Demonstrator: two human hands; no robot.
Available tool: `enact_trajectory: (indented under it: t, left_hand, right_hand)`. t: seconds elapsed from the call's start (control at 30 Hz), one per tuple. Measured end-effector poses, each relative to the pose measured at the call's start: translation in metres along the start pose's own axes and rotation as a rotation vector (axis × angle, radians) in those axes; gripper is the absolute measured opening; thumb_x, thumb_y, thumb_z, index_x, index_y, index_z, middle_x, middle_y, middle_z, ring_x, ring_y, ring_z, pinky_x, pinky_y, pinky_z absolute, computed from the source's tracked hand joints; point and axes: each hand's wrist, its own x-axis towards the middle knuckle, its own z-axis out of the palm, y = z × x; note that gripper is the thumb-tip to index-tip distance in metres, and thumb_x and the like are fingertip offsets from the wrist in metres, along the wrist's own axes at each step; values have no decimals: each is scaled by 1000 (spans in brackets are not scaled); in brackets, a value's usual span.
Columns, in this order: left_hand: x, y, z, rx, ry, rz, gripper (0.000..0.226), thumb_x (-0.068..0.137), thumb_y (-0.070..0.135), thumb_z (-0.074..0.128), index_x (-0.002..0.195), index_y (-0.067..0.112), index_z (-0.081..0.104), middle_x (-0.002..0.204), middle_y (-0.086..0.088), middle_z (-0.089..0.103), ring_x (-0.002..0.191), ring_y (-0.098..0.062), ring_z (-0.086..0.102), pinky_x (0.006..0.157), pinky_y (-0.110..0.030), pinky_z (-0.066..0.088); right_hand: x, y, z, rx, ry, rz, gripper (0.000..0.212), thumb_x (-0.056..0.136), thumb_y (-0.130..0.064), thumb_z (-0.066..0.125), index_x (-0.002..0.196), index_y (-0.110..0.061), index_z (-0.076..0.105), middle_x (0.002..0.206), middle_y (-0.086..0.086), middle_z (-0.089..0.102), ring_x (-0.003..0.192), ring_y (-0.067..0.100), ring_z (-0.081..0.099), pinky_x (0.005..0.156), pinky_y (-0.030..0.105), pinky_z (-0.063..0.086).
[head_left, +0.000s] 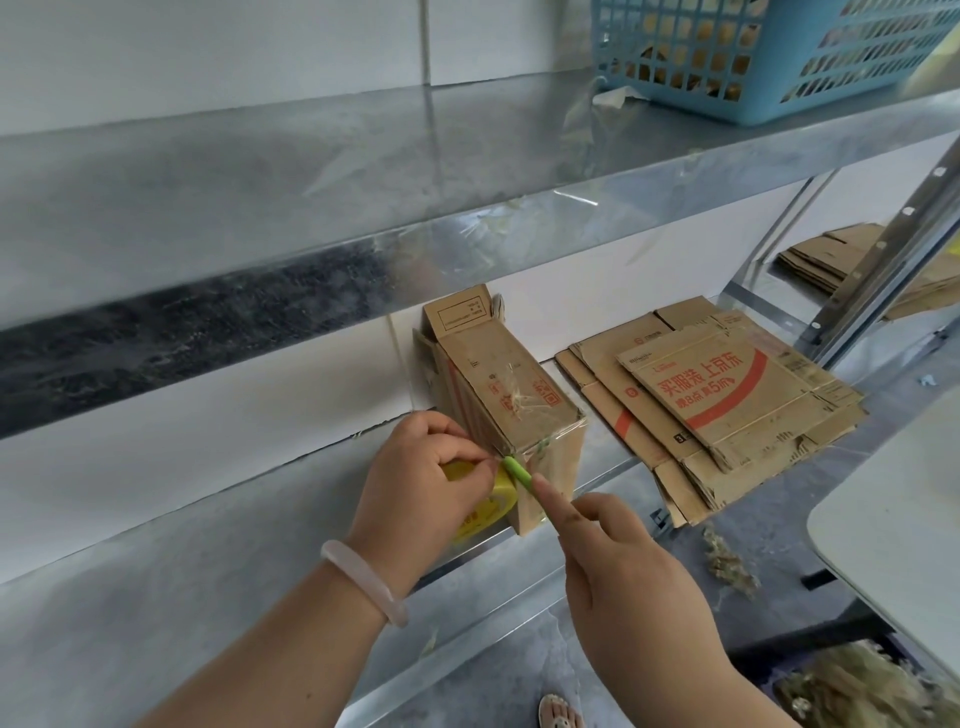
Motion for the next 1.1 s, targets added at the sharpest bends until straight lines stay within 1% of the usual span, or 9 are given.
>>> enact_trajectory:
  t: [0.13, 0.4, 0.57, 0.67, 0.8, 0.9, 0.97, 1.03, 1.1]
  left_hand:
    - [-1, 1, 2, -28, 5, -17, 4, 74, 30, 78, 77, 30, 76, 94, 20, 53, 93, 16, 45, 69, 4, 31]
    - [-1, 0, 4, -110, -21, -73, 7, 75, 23, 78, 74, 28, 75, 93, 18, 54, 88, 19, 47, 67, 3, 33]
    - [0, -1, 2, -103, -31, -84, 15, 75, 24, 78, 70, 36, 69, 96, 16, 54, 89, 18, 46, 67, 3, 32]
    - [0, 0, 4, -100, -32, -79, 14, 75, 24, 78, 70, 34, 70, 95, 16, 55, 88, 19, 46, 66, 3, 32]
    - [1, 0, 6, -105, 0, -87, 17, 75, 25, 78, 68, 37, 68, 95, 16, 54, 88, 18, 47, 67, 3, 33]
    - [-1, 1, 7, -141, 37, -75, 22, 74, 24, 80, 64, 39, 67, 92, 16, 55, 86, 13, 51, 68, 1, 33]
    - [-5, 3, 11, -130, 34, -52, 21, 74, 23, 80, 63, 37, 68, 91, 16, 56, 87, 11, 52, 69, 0, 34]
    - [-5, -4, 11, -84, 58, -41, 19, 74, 23, 80, 65, 36, 69, 91, 17, 55, 88, 12, 51, 70, 1, 33]
    - [-1, -18, 8, -12, 80, -27, 12, 76, 23, 79, 69, 31, 72, 92, 19, 52, 91, 14, 49, 71, 2, 31]
  right_hand:
    - [0, 1, 2, -50, 22, -14, 99, 54, 3, 84, 136, -37, 45, 94, -7, 62, 38, 13, 48, 24, 27, 37]
    - [2, 3, 3, -51, 50, -38, 90, 49, 6, 86, 128, -30, 63, 84, -11, 59, 36, 12, 43, 25, 23, 30]
    - [5, 1, 4, -35, 40, -46, 90, 47, 4, 87, 127, -31, 64, 82, -11, 59, 35, 12, 43, 25, 22, 29]
    - [7, 4, 1, -28, 41, -69, 89, 48, 4, 87, 127, -31, 65, 80, -11, 58, 36, 11, 43, 26, 22, 30]
    - [12, 6, 0, -45, 23, -75, 88, 48, 1, 88, 126, -32, 65, 80, -13, 58, 34, 8, 39, 26, 18, 26]
    - [11, 17, 4, -12, -23, -24, 96, 53, 3, 84, 134, -39, 53, 83, -14, 56, 36, 10, 44, 25, 23, 31]
    - [13, 27, 4, -9, -56, -40, 97, 58, 2, 82, 139, -38, 45, 86, -14, 54, 38, 11, 46, 25, 26, 36]
    - [15, 32, 2, 6, -73, -93, 86, 65, -2, 80, 137, -37, 46, 87, -14, 55, 39, 10, 47, 26, 25, 38]
    - [16, 37, -6, 29, -53, -174, 67, 81, -16, 67, 139, -38, 43, 91, -15, 57, 41, 8, 47, 29, 23, 39]
